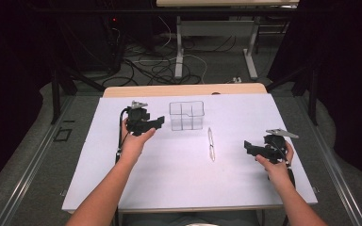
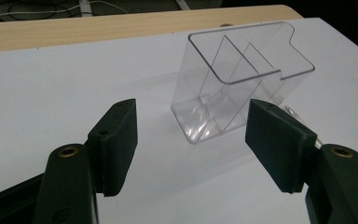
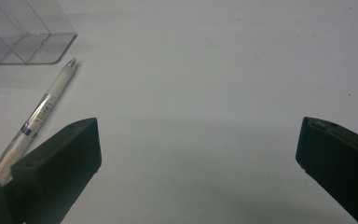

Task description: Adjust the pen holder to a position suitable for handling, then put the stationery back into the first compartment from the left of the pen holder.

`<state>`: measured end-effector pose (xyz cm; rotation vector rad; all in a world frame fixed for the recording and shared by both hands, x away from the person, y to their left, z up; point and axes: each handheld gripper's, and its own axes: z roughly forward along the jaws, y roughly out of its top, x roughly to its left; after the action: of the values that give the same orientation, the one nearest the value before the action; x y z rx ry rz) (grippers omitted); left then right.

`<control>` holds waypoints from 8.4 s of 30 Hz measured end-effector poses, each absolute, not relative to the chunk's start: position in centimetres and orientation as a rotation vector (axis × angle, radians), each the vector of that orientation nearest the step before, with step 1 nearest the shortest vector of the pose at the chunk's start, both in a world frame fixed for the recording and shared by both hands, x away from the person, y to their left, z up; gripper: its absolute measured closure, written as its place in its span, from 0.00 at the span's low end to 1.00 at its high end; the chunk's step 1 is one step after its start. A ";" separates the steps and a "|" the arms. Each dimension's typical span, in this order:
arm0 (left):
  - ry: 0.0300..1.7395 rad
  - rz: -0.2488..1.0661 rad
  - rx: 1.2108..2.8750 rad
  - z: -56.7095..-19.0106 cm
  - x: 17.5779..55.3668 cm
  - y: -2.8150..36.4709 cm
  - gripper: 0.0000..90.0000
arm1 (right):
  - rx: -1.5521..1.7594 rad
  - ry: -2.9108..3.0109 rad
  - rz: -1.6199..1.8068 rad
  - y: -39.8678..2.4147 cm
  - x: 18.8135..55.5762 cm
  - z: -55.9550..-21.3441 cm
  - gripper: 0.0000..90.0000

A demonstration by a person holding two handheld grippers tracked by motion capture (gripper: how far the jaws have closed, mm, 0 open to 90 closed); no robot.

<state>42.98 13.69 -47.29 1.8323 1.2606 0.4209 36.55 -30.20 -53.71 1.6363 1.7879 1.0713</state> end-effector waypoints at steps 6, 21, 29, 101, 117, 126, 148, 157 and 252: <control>1.196 0.393 1.826 -48.0 41.5 14.2 0.35 | 1.631 1.796 1.069 -30.2 36.5 -53.8 0.00; 1.193 0.373 1.761 -49.2 38.7 17.2 0.12 | 1.637 1.798 1.075 -30.0 36.4 -53.7 0.00; 1.209 0.446 1.725 -49.5 37.3 19.7 0.00 | 1.661 1.810 1.096 -29.7 36.5 -53.7 0.00; 1.282 0.460 1.736 -52.5 37.1 22.6 0.01 | 1.780 2.207 1.007 -22.4 41.4 -51.4 0.27; 1.269 0.454 1.749 -52.6 37.2 22.5 0.01 | 1.944 2.282 0.849 -19.7 44.7 -50.7 0.41; 1.270 0.450 1.755 -52.6 37.2 22.4 0.02 | 2.002 2.278 0.815 -18.7 45.8 -51.1 0.56; 1.268 0.444 1.765 -52.8 37.4 22.4 0.02 | 2.066 2.251 0.696 -16.6 47.8 -52.4 0.75; 1.271 0.445 1.760 -52.9 37.4 22.5 0.02 | 2.139 2.232 0.670 -16.4 48.5 -52.9 0.78; 1.266 0.439 1.778 -53.0 37.4 22.3 0.02 | 1.876 2.093 1.085 -19.2 46.1 -48.2 0.88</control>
<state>37.42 22.34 -52.97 1.7780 1.2658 0.4386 46.07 -19.23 -48.23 1.8758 2.0928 1.0853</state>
